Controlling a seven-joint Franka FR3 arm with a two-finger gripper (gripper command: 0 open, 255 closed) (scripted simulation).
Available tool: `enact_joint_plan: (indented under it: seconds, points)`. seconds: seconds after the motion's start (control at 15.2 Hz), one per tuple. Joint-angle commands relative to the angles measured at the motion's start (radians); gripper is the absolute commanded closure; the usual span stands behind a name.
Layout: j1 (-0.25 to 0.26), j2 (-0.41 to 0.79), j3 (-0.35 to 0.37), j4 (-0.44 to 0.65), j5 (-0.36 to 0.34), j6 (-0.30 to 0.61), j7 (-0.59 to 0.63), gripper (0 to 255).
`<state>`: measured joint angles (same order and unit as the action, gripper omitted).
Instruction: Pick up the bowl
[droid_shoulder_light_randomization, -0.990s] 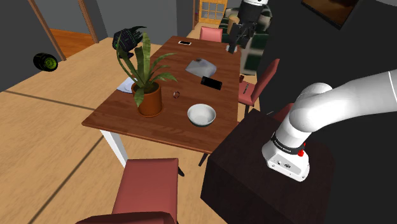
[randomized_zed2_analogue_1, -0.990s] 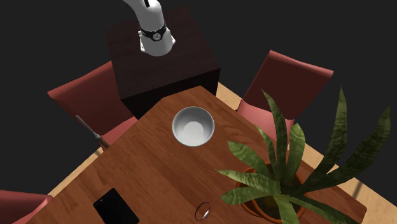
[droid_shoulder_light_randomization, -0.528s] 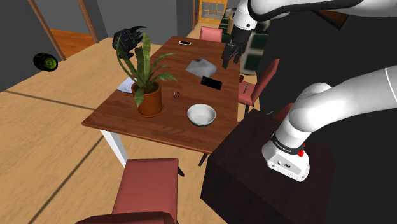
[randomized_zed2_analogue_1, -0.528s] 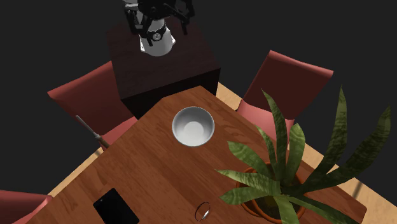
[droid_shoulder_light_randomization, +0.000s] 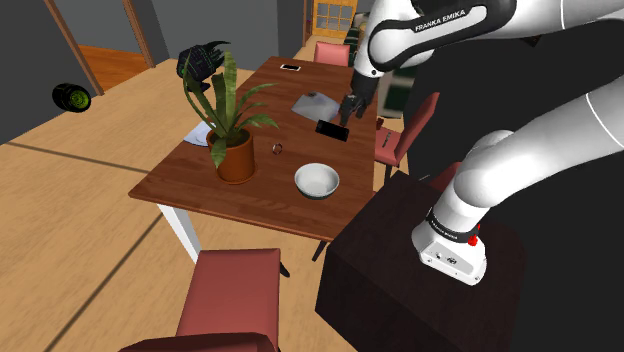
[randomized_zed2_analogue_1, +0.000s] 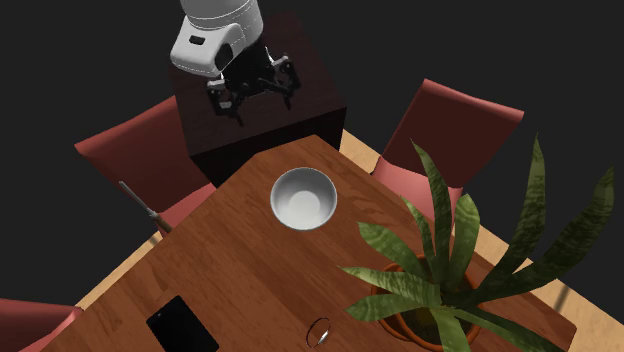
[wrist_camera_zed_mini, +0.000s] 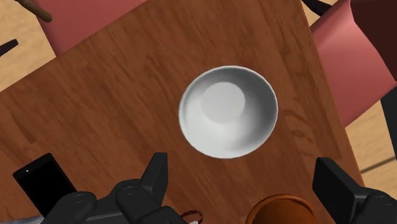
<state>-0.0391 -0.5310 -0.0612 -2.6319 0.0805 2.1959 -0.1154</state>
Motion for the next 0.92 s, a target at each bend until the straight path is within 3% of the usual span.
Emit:
enact_joint_plan:
  seconds: [0.0,0.46,0.66,0.86]
  points:
    - [0.001,0.058,-0.016,-0.035,0.008,0.095,-0.029,0]
    - [0.031,0.33,-0.08,-0.037,0.089,0.367,-0.159,0]
    - [0.052,0.464,-0.104,-0.01,0.175,0.468,-0.251,0]
    - [0.06,0.602,-0.106,0.036,0.303,0.549,-0.374,0]
